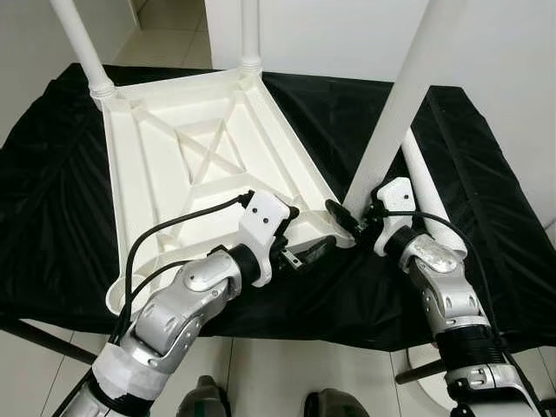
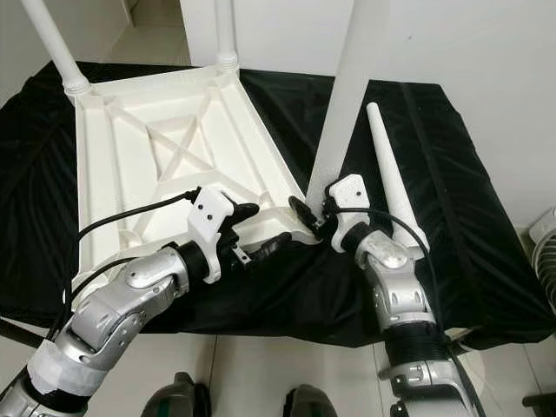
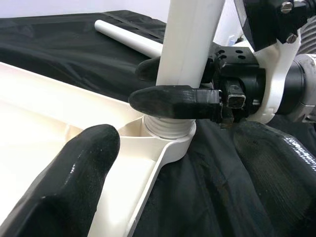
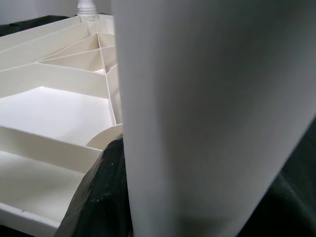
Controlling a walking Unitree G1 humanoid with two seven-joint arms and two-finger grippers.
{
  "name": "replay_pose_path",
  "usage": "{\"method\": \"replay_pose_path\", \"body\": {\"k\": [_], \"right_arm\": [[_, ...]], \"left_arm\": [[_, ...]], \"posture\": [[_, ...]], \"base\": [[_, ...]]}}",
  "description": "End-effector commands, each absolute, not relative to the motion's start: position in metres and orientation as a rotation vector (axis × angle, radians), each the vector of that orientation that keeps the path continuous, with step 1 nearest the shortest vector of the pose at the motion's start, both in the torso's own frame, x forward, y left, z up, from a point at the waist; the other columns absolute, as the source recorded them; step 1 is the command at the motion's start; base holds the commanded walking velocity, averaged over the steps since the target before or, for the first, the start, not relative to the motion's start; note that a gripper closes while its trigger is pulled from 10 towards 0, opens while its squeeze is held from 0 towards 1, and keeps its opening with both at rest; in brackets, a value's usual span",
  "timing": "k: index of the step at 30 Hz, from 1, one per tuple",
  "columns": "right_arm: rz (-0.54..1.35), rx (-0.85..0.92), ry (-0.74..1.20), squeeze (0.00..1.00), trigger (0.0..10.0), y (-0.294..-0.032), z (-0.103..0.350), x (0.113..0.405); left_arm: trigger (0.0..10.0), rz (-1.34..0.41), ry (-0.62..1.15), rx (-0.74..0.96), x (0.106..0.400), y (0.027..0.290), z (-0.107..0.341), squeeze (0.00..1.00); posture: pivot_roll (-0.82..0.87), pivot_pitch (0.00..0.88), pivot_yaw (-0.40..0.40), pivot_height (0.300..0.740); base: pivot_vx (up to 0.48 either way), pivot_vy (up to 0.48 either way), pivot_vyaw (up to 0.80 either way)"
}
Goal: Building children table
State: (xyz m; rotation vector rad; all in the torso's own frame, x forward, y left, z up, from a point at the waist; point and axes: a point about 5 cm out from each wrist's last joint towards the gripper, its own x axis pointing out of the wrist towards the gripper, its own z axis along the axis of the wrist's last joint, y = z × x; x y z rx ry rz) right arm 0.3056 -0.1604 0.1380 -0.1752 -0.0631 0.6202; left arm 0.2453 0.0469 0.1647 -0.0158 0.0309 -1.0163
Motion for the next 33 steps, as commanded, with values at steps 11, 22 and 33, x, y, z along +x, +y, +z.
{"method": "replay_pose_path", "body": {"k": [11,22,33], "right_arm": [[0.069,-0.056,0.014,0.00,0.0,-0.152,0.115,0.295],[-0.075,-0.036,0.028,0.00,0.0,-0.138,0.112,0.287],[0.040,-0.008,-0.029,1.00,10.0,-0.149,0.122,0.294]], "left_arm": [[10.0,-1.134,0.051,-0.021,0.236,0.041,0.162,0.00],[10.0,-1.143,0.054,-0.020,0.235,0.040,0.161,0.00],[10.0,-1.144,0.054,-0.021,0.235,0.039,0.161,0.00]], "posture": [[0.00,0.030,0.010,0.740],[-0.01,0.032,0.010,0.740],[0.00,0.032,0.009,0.740]], "base": [[0.000,0.000,0.00],[0.000,0.000,0.00],[0.000,0.000,0.00]]}}
